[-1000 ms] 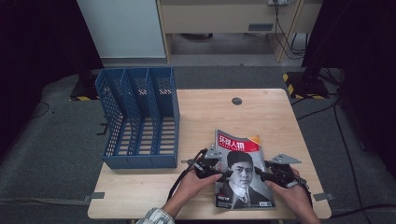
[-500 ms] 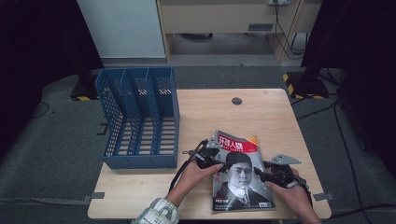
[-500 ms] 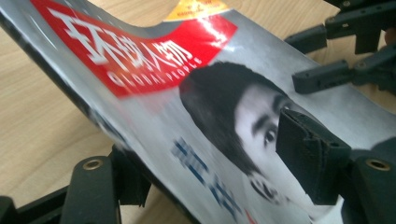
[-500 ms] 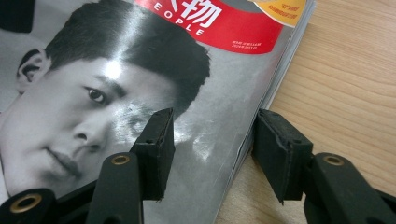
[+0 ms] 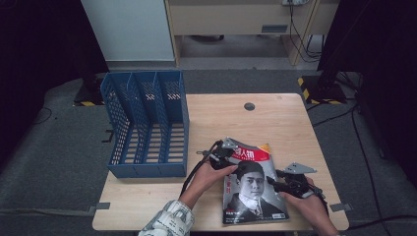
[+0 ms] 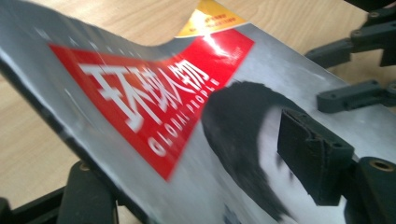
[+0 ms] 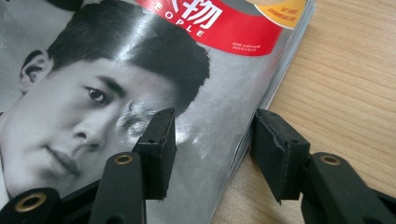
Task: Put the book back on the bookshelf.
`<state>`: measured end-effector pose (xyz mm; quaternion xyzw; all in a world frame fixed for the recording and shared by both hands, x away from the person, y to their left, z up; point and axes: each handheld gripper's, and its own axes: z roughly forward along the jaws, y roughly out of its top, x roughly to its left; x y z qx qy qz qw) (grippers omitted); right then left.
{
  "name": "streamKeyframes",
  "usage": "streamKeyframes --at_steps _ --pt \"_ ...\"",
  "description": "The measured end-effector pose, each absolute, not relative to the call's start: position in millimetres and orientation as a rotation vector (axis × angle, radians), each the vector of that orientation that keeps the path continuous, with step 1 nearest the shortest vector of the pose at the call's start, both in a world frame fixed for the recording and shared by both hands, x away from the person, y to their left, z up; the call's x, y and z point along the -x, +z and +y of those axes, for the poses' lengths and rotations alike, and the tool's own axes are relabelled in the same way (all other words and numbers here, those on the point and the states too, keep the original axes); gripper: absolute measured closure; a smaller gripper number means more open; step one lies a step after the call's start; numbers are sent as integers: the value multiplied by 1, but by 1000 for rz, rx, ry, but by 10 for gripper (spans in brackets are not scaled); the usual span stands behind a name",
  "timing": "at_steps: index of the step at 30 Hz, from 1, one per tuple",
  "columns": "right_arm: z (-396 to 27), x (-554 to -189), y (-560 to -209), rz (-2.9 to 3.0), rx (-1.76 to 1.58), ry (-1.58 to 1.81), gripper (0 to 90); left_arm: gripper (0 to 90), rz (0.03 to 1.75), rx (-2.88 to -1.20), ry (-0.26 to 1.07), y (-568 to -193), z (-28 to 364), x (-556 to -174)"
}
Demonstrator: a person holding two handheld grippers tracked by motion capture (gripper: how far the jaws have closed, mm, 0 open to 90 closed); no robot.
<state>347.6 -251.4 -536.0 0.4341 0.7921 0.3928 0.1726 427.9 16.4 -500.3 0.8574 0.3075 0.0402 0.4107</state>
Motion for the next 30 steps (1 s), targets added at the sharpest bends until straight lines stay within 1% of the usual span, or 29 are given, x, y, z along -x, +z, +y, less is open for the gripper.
streamKeyframes --at_steps 9,16,21,24,30 --pt "-251 -347 -536 2253 -1227 1110 508 361 736 -2172 74 -501 11 -438" --pt "-251 -348 -536 2260 -1211 1108 509 393 742 -2173 24 -508 7 -446" --pt "-251 -348 -536 2260 -1210 1107 509 414 759 -2174 29 -510 7 -446" --pt "-250 -347 -536 2260 -1205 1104 509 454 748 -2171 43 -508 6 -443" --pt "-250 -347 -536 2255 -1205 1100 502 573 750 -2163 54 -502 5 -439"
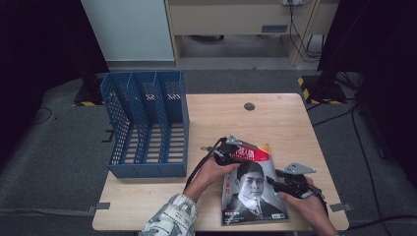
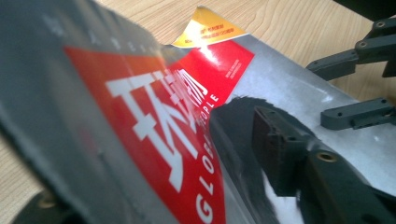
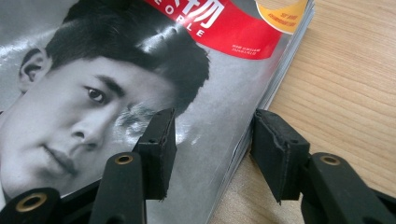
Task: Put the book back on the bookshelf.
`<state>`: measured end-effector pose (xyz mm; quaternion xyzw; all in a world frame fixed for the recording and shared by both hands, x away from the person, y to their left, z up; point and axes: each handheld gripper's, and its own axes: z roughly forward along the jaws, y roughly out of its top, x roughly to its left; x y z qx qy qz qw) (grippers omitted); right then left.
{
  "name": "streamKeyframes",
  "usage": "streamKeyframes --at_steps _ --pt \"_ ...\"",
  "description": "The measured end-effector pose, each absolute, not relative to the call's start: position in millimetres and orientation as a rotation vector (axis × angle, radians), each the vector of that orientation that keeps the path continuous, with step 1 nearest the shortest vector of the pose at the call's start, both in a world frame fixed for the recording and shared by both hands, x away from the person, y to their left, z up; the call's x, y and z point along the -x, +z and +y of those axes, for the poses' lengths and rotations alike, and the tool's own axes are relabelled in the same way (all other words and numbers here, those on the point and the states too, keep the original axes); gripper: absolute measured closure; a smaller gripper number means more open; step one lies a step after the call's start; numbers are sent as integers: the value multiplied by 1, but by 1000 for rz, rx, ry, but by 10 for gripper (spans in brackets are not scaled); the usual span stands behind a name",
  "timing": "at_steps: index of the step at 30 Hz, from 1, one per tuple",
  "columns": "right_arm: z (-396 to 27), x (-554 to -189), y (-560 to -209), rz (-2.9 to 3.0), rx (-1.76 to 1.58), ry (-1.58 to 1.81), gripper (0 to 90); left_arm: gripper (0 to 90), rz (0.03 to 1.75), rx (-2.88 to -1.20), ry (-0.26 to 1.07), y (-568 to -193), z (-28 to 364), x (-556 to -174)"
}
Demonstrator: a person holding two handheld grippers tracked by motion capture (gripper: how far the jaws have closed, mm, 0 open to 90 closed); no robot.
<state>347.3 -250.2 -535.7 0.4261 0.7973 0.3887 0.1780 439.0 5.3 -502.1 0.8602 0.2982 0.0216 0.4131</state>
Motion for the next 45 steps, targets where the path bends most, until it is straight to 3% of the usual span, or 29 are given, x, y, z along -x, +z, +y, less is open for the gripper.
streamKeyframes --at_steps 5,19,27,45 --pt "-250 -347 -536 2255 -1211 1099 498 645 766 -2153 60 -498 5 -437" --pt "-250 -347 -536 2256 -1210 1099 497 721 773 -2142 61 -488 2 -432" --pt "-250 -347 -535 2239 -1235 1090 448 792 809 -2108 66 -487 3 -434" --pt "-282 -351 -531 2086 -1418 1015 396 821 790 -2093 79 -477 0 -429"
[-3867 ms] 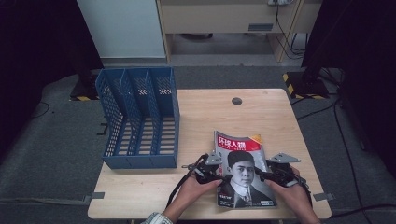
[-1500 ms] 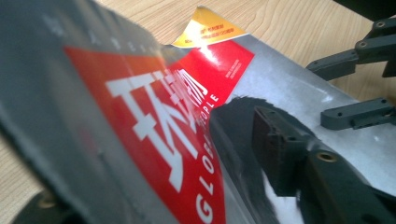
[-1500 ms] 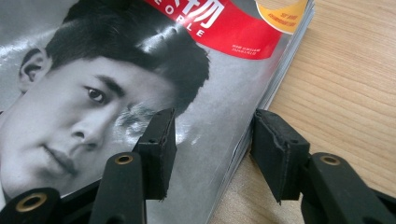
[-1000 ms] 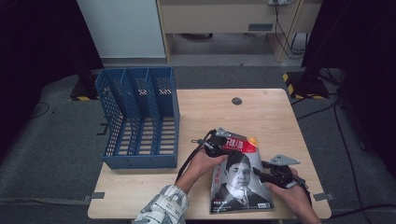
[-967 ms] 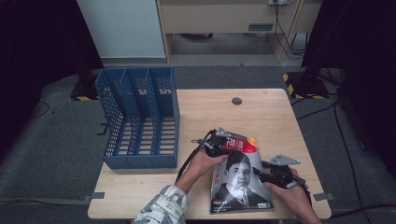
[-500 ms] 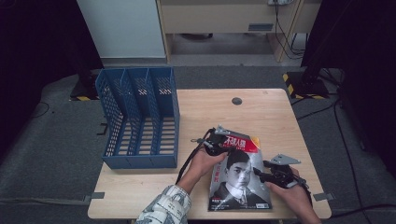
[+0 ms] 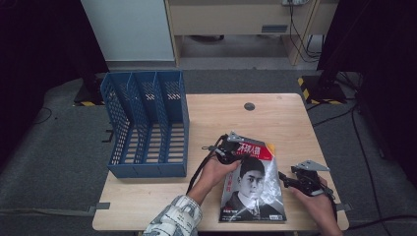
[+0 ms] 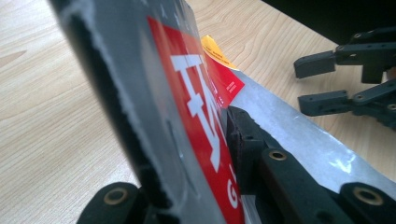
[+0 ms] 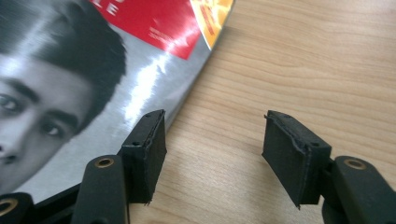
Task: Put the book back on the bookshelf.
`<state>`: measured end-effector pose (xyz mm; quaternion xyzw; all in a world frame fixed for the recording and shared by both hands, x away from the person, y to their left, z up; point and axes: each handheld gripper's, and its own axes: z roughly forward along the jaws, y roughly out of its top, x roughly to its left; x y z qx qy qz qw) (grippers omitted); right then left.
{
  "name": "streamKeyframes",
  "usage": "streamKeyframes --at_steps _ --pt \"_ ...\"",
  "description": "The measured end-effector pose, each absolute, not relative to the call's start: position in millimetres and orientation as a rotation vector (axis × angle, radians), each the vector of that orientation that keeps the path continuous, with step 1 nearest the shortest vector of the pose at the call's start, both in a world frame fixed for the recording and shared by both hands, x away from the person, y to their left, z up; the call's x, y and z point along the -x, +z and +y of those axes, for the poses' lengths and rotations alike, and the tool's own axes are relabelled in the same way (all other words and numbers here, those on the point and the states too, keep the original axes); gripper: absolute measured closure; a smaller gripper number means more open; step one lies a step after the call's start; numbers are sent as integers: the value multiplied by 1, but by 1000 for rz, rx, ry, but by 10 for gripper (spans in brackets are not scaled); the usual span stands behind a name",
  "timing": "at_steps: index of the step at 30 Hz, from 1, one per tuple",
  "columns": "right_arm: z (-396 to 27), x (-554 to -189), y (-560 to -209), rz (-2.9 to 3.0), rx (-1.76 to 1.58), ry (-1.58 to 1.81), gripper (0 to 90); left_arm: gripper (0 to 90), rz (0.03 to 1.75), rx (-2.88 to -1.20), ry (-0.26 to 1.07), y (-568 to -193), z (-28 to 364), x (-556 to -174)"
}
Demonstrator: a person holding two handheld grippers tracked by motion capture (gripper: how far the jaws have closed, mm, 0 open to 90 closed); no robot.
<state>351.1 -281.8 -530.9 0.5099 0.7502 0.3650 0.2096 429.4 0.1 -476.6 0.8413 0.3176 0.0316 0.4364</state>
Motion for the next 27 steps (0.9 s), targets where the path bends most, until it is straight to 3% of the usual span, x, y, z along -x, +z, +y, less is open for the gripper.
streamKeyframes --at_steps 27 --pt "-278 -353 -537 2092 -1390 953 350 856 767 -2010 88 -431 9 -428"
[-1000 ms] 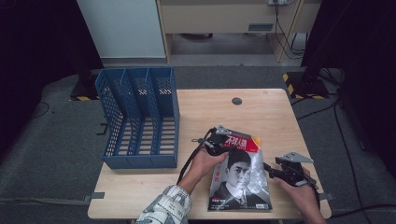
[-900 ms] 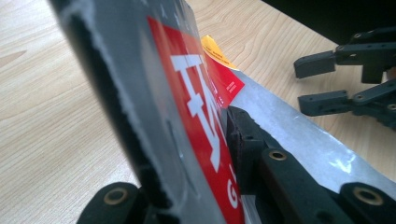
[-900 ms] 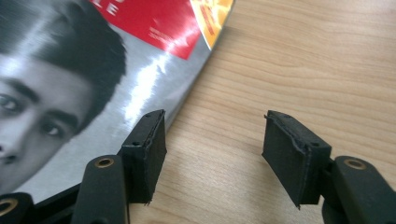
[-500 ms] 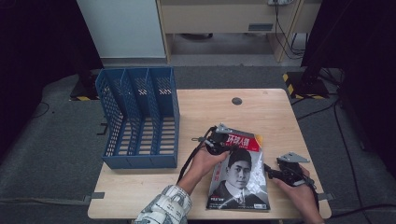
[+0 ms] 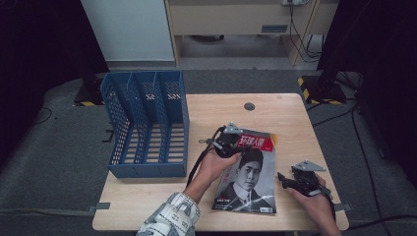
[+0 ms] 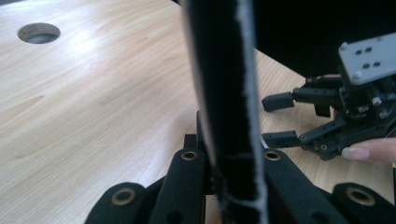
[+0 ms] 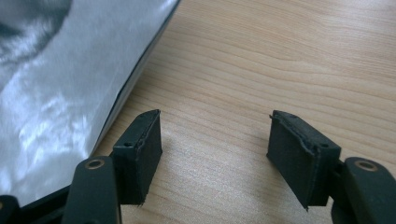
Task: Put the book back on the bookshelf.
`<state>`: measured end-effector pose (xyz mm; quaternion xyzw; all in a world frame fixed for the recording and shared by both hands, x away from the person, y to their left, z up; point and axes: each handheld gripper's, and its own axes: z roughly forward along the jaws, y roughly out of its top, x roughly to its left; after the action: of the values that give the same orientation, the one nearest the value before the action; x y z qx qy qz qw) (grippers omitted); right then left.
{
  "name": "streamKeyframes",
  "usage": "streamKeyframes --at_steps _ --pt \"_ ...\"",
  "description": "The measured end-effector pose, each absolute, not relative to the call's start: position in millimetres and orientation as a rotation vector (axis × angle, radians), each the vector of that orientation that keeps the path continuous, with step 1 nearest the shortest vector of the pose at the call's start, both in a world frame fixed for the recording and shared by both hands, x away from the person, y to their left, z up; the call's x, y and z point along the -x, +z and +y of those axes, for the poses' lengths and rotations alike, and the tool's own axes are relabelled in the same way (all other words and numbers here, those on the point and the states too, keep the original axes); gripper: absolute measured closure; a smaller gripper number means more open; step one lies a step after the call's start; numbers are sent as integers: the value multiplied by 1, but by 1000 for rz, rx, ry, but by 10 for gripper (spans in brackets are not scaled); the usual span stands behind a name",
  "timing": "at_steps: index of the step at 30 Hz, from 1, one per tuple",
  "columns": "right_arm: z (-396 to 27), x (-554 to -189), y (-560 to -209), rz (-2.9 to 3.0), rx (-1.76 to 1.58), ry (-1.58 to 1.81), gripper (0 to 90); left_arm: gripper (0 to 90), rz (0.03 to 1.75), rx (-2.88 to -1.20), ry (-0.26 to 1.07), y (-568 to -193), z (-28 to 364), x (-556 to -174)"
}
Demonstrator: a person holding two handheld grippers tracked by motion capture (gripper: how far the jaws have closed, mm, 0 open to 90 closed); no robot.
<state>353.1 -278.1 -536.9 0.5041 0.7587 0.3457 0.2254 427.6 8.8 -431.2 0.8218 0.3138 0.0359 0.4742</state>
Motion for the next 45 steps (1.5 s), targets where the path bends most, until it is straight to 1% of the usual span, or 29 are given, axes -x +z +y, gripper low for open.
streamKeyframes --at_steps 9,15,26,45 --pt "-278 -353 -537 2097 -1384 954 352 863 799 -1926 96 -418 23 -432" --pt "-278 -353 -537 2095 -1379 953 354 865 805 -1899 133 -408 30 -432" --pt "-277 -352 -537 2097 -1378 954 358 865 810 -1867 154 -398 40 -430" --pt "-277 -352 -537 2102 -1376 954 359 865 833 -1775 210 -369 63 -432"
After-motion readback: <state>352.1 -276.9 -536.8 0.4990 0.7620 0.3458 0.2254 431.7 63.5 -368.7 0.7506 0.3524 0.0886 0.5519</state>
